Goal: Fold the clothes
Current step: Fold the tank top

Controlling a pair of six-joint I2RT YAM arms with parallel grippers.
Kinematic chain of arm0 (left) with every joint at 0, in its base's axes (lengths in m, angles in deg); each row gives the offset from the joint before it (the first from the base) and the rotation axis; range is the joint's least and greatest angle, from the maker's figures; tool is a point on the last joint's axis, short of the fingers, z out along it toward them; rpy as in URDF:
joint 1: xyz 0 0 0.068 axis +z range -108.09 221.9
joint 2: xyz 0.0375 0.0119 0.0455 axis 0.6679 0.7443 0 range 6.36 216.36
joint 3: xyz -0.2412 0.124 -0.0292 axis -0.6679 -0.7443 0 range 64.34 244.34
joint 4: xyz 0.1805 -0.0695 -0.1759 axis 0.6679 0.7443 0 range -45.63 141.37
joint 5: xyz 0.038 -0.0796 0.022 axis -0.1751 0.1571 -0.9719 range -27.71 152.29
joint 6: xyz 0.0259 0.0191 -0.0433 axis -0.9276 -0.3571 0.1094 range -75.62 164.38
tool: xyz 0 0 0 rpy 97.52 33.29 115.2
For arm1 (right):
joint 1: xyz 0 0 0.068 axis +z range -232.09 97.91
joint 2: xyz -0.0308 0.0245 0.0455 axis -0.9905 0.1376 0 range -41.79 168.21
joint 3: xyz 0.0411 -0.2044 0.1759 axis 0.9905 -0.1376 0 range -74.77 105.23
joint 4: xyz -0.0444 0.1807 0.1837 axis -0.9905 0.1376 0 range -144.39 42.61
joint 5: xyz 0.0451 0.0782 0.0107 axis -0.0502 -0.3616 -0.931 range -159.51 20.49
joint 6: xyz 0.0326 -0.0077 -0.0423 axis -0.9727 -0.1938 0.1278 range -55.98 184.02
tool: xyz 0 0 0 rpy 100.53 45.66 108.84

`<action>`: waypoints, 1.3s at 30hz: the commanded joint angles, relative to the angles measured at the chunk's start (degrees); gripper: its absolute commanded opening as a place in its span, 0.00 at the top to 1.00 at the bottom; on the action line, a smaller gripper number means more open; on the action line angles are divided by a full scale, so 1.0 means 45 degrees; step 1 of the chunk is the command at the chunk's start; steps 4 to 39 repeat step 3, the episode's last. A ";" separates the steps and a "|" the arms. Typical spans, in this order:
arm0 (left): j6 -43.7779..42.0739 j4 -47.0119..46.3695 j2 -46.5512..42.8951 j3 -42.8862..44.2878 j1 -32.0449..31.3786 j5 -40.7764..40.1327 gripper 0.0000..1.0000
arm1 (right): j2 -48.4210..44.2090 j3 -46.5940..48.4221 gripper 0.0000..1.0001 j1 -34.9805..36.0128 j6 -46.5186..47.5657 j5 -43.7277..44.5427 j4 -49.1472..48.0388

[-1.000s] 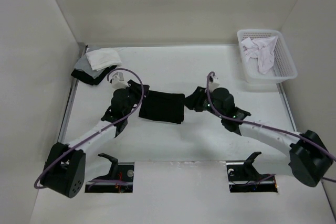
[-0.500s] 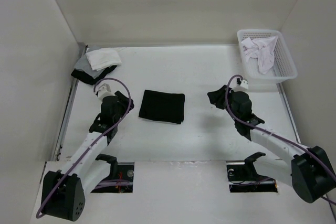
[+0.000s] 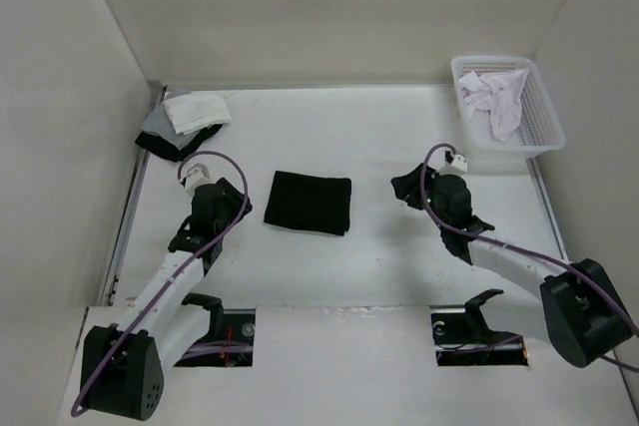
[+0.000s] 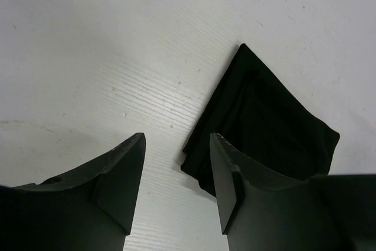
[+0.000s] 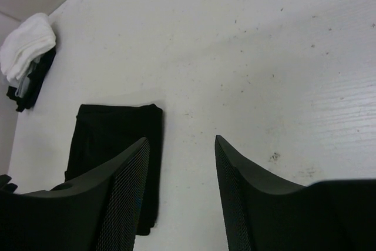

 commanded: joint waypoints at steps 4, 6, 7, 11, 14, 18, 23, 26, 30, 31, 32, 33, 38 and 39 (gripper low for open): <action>-0.0459 -0.0462 0.0310 0.0141 -0.0244 0.0028 0.50 | 0.0222 0.0476 0.46 -0.0002 -0.0031 0.0135 -0.0758; -0.0459 -0.0462 0.0310 0.0141 -0.0244 0.0028 0.50 | 0.0222 0.0476 0.46 -0.0002 -0.0031 0.0135 -0.0758; -0.0459 -0.0462 0.0310 0.0141 -0.0244 0.0028 0.50 | 0.0222 0.0476 0.46 -0.0002 -0.0031 0.0135 -0.0758; -0.0459 -0.0462 0.0310 0.0141 -0.0244 0.0028 0.50 | 0.0222 0.0476 0.46 -0.0002 -0.0031 0.0135 -0.0758; -0.0459 -0.0462 0.0310 0.0141 -0.0244 0.0028 0.50 | 0.0222 0.0476 0.46 -0.0002 -0.0031 0.0135 -0.0758; -0.0459 -0.0462 0.0310 0.0141 -0.0244 0.0028 0.50 | 0.0222 0.0476 0.46 -0.0002 -0.0031 0.0135 -0.0758; -0.0459 -0.0462 0.0310 0.0141 -0.0244 0.0028 0.50 | 0.0222 0.0476 0.46 -0.0002 -0.0031 0.0135 -0.0758; -0.0459 -0.0462 0.0310 0.0141 -0.0244 0.0028 0.50 | 0.0222 0.0476 0.46 -0.0002 -0.0031 0.0135 -0.0758; -0.0459 -0.0462 0.0310 0.0141 -0.0244 0.0028 0.50 | 0.0222 0.0476 0.46 -0.0002 -0.0031 0.0135 -0.0758; -0.0459 -0.0462 0.0310 0.0141 -0.0244 0.0028 0.50 | 0.0222 0.0476 0.46 -0.0002 -0.0031 0.0135 -0.0758; -0.0459 -0.0462 0.0310 0.0141 -0.0244 0.0028 0.50 | 0.0222 0.0476 0.46 -0.0002 -0.0031 0.0135 -0.0758; -0.0459 -0.0462 0.0310 0.0141 -0.0244 0.0028 0.50 | 0.0222 0.0476 0.46 -0.0002 -0.0031 0.0135 -0.0758; -0.0459 -0.0462 0.0310 0.0141 -0.0244 0.0028 0.50 | 0.0222 0.0476 0.46 -0.0002 -0.0031 0.0135 -0.0758; -0.0459 -0.0462 0.0310 0.0141 -0.0244 0.0028 0.50 | 0.0222 0.0476 0.46 -0.0002 -0.0031 0.0135 -0.0758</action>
